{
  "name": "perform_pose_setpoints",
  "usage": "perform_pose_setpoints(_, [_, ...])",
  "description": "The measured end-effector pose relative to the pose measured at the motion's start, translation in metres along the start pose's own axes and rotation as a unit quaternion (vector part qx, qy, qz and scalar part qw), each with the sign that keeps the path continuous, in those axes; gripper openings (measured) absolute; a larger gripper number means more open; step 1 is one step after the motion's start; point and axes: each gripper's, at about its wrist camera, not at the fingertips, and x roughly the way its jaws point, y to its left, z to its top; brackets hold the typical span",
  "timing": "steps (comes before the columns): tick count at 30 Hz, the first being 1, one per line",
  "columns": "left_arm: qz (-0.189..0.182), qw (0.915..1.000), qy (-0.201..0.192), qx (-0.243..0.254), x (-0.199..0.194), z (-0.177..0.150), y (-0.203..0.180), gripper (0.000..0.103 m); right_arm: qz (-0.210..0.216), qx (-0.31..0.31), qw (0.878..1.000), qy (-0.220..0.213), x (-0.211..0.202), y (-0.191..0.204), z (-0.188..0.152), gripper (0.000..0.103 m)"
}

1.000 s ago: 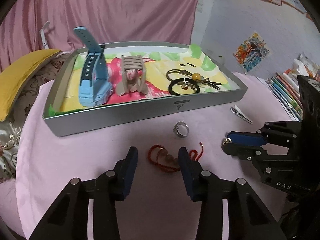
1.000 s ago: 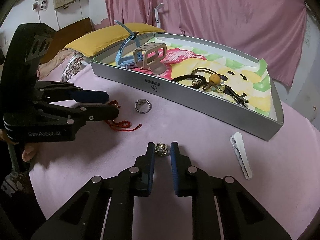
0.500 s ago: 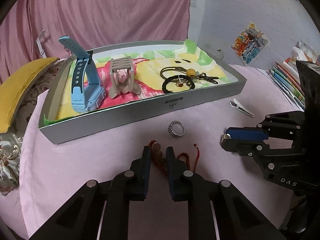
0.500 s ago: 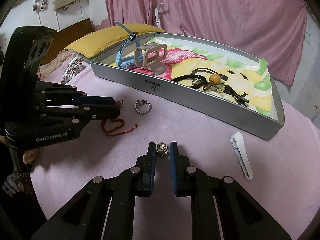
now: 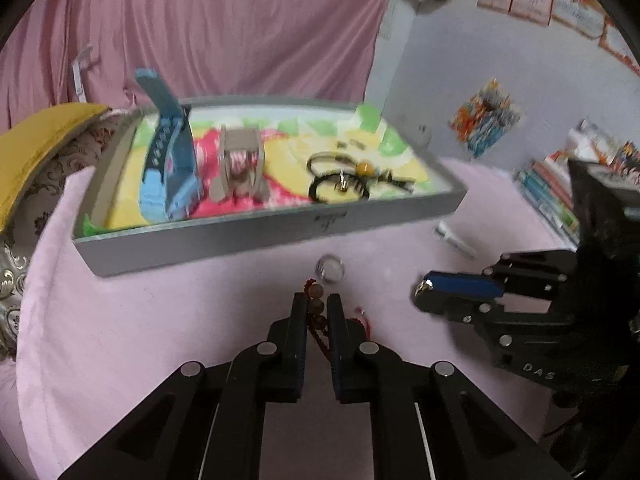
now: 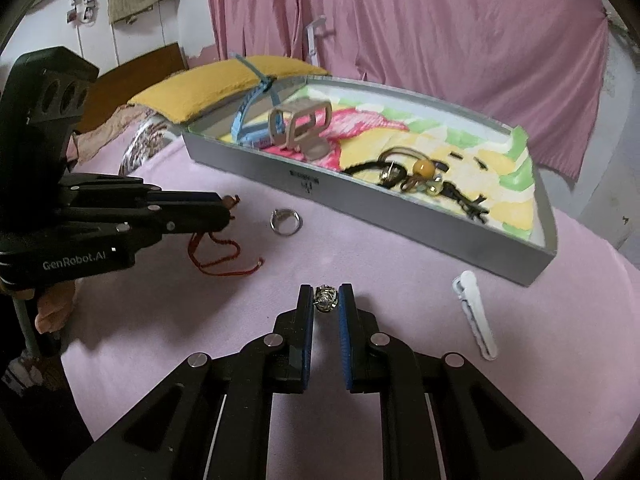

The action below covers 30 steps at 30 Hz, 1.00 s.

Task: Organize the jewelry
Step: 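Carry the bracelet with the left gripper while the right carries the brooch into the box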

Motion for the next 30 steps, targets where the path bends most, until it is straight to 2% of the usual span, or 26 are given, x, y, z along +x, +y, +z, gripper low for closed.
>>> perform_pose_setpoints(6, [0.013,0.9976,-0.068,0.005,-0.022,0.004,-0.007,0.009,-0.003,0.031,0.997,-0.064,-0.020,-0.006,0.005,0.010])
perform_pose_setpoints(10, [0.022,0.9935,-0.112,-0.002,-0.031,0.016,-0.008,0.009,-0.019,0.043,0.990,-0.132,-0.038,-0.011,0.017,0.010])
perform_pose_setpoints(18, [0.049,0.9750,-0.216,-0.009,-0.040,0.046,-0.020,0.009,-0.070,0.051,0.964,-0.252,-0.066,-0.019,0.040,0.011])
perform_pose_setpoints(24, [0.065,0.9639,-0.258,-0.006,-0.034,0.063,-0.025,0.009,-0.097,0.059,0.953,-0.283,-0.064,-0.031,0.056,0.011])
perform_pose_setpoints(30, [0.082,0.9584,-0.273,-0.012,-0.018,0.080,-0.024,0.009,-0.114,0.072,0.950,-0.282,-0.050,-0.046,0.065,0.011])
